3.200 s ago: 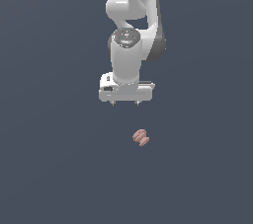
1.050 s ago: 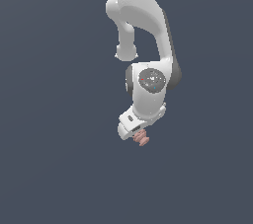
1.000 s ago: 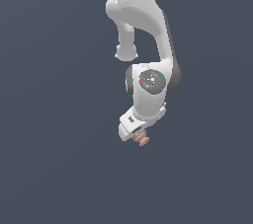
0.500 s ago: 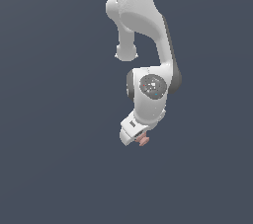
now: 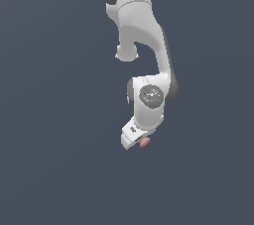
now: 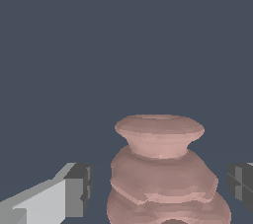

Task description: Pick up the object and move it to a goal position.

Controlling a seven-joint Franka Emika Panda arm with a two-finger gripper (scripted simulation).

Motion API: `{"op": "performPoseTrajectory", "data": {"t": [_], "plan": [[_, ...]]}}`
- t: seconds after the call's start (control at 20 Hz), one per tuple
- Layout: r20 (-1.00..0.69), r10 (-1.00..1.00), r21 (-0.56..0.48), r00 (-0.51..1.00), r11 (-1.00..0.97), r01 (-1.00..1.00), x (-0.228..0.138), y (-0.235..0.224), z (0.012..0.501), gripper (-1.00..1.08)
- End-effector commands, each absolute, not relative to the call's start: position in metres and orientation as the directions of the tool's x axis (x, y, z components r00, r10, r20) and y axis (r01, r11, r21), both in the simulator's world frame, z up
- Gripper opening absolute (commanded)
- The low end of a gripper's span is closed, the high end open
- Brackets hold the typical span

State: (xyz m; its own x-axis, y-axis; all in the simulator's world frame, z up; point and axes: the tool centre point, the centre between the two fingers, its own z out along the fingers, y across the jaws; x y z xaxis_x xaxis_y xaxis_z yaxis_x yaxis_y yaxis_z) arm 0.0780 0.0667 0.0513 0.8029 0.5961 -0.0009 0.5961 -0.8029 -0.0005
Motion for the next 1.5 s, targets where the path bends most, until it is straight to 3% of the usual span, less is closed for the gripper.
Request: {"op": "performPoseTrajectory", "data": {"t": [0.0,0.25,0.3,1.0,1.45], "plan": [[0.0,0.597,0.0,0.802,-0.802,0.597,0.078,0.067,0.042,1.0],[0.0,0.597,0.0,0.802,-0.802,0.597,0.08,0.067,0.04,1.0],[0.0,0.597,0.0,0.802,-0.802,0.597,0.08,0.067,0.04,-1.0],[0.0,0.597,0.0,0.802,-0.802,0.597,0.078,0.066,0.043,-1.0],[0.0,0.597,0.0,0.802,-0.802,0.597,0.066,0.052,0.075,-1.0]]}}
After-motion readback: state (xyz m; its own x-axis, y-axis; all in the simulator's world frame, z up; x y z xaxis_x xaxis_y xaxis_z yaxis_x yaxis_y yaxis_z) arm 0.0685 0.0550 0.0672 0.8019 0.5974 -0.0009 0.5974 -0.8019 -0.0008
